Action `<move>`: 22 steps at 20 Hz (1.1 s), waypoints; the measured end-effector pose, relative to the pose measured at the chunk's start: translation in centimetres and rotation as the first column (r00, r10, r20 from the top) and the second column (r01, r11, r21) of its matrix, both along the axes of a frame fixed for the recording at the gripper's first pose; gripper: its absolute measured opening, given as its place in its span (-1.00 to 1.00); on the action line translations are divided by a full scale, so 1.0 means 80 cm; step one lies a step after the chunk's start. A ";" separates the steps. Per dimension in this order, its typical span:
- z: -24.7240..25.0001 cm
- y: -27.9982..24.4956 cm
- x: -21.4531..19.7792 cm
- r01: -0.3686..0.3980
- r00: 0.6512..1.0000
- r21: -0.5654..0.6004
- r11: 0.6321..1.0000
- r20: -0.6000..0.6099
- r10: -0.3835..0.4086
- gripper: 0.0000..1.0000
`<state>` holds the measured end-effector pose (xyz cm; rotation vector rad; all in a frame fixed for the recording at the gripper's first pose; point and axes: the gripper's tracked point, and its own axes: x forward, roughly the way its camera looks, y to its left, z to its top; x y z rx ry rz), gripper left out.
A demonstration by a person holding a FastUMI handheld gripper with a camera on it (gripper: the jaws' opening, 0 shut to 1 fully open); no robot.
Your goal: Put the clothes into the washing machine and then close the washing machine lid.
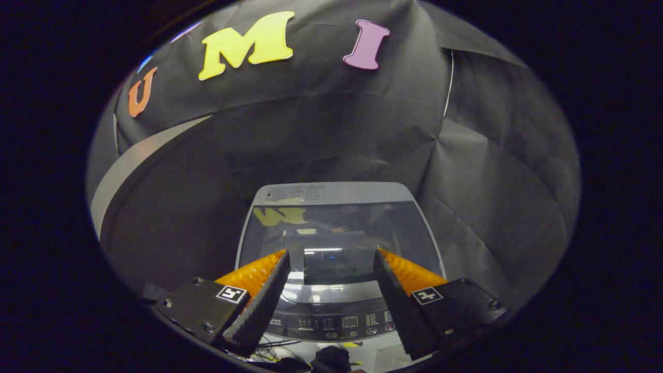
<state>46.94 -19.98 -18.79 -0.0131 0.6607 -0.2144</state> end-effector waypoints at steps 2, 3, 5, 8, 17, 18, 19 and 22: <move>0.014 0.003 -0.003 0.019 0.999 -0.011 1.000 0.037 -0.019 1.00; 0.026 0.007 -0.008 0.026 0.998 -0.012 1.000 0.061 -0.025 1.00; 0.053 0.017 -0.021 0.033 0.994 -0.019 0.999 0.107 -0.031 0.98; 0.086 0.032 -0.046 0.042 0.986 -0.047 0.998 0.166 -0.034 0.98; 0.147 0.070 -0.098 0.037 0.963 -0.100 0.994 0.269 -0.008 0.98; 0.154 0.070 -0.103 0.029 0.959 -0.107 0.994 0.284 0.003 0.98; 0.163 0.070 -0.109 0.025 0.955 -0.116 0.993 0.297 0.010 0.98; 0.185 0.072 -0.118 0.007 0.938 -0.139 0.990 0.344 0.041 0.98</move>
